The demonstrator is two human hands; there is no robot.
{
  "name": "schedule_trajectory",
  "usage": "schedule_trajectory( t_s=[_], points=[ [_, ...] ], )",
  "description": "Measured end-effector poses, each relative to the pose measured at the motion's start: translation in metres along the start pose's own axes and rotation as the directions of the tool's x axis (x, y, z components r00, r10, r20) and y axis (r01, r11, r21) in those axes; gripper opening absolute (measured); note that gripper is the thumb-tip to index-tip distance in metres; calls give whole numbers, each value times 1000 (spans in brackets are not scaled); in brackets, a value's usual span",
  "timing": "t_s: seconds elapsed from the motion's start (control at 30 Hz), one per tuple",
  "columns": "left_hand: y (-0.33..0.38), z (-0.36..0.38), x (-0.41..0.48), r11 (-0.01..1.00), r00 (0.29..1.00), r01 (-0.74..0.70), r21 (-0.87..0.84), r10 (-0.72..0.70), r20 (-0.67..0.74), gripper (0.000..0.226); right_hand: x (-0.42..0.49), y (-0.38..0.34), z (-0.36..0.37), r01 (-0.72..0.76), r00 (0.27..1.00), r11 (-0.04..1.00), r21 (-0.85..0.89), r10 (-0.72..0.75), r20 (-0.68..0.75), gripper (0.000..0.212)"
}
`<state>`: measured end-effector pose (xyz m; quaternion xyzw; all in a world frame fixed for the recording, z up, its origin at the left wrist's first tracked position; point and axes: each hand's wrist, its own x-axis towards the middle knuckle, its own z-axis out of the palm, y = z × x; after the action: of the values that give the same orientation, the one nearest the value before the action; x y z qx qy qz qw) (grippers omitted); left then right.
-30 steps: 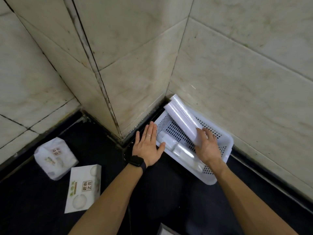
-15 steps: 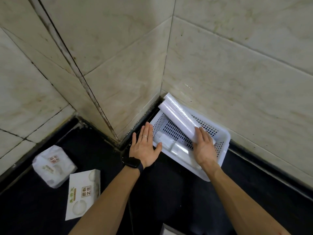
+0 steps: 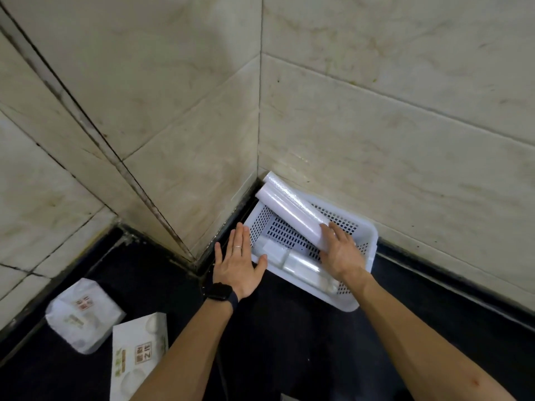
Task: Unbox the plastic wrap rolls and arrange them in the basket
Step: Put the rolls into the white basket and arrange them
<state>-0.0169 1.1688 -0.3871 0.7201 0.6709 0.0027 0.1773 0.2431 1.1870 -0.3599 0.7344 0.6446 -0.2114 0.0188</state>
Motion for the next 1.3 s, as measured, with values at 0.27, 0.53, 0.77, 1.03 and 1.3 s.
schedule_trajectory(
  t_s=[0.27, 0.53, 0.77, 1.03, 1.3],
  points=[
    [5, -6, -12, 999, 995, -46, 3, 46, -92, 71, -32, 0, -17, 95, 989, 984, 153, -76, -130, 58],
    [23, -16, -10, 973, 966, -231, -2, 229, -118, 50, -65, 7, 2, 51, 999, 986, 161, -48, -26, 43],
    [48, -21, 35, 950, 921, -311, -2, 302, 248, 45, -55, 6, 10, -11, 991, 999, 40, 6, 131, 49],
    [73, -25, 70, 863, 863, -414, 290, 270, 427, 52, -39, -2, 16, -46, 981, 993, -108, 65, 181, 36],
    [73, -20, 75, 851, 900, -369, 372, 227, 372, 43, -36, 1, 17, -14, 978, 985, -174, 50, 204, 30]
  ],
)
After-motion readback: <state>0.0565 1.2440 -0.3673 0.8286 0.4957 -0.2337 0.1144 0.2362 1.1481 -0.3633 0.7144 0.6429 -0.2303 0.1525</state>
